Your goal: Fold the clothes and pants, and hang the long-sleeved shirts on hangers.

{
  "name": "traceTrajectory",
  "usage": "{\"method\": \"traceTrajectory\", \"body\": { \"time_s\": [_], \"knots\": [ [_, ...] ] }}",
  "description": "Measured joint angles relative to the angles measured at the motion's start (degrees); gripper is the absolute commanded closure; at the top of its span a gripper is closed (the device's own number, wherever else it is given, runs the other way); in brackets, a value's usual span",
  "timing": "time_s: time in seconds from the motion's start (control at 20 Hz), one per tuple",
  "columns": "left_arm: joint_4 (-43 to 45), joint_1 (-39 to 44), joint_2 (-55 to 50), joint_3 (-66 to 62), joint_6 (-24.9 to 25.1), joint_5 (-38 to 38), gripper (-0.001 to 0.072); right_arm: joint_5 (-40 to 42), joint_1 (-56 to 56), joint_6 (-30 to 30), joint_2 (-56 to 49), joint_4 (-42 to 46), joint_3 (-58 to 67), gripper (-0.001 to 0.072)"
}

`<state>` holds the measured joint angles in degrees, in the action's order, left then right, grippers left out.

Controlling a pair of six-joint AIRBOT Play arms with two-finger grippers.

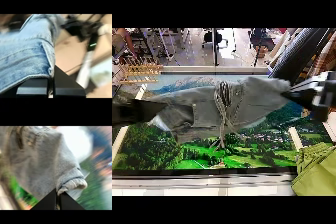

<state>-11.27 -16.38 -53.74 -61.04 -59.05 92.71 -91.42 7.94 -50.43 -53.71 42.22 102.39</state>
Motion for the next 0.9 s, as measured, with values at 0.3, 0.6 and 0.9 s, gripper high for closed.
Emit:
{"method": "traceTrajectory", "body": {
  "time_s": [0.3, 0.6, 0.9],
  "knots": [
    [-6.91, -1.16, -7.50, -0.22, 1.66, 3.91, 0.0689, 9.46, -0.20, -2.16, 2.34, 2.80, -0.68, 0.0644],
    [-2.97, 2.73, -30.03, -0.20, 5.22, -12.39, 0.0271, 20.22, -7.08, -4.48, -20.68, 4.09, -6.95, 0.0626],
    [-8.70, 1.09, -44.52, -1.86, 15.34, -19.12, 0.0256, 40.72, -12.52, -11.08, -42.47, 1.79, -6.49, 0.0135]
  ]
}}
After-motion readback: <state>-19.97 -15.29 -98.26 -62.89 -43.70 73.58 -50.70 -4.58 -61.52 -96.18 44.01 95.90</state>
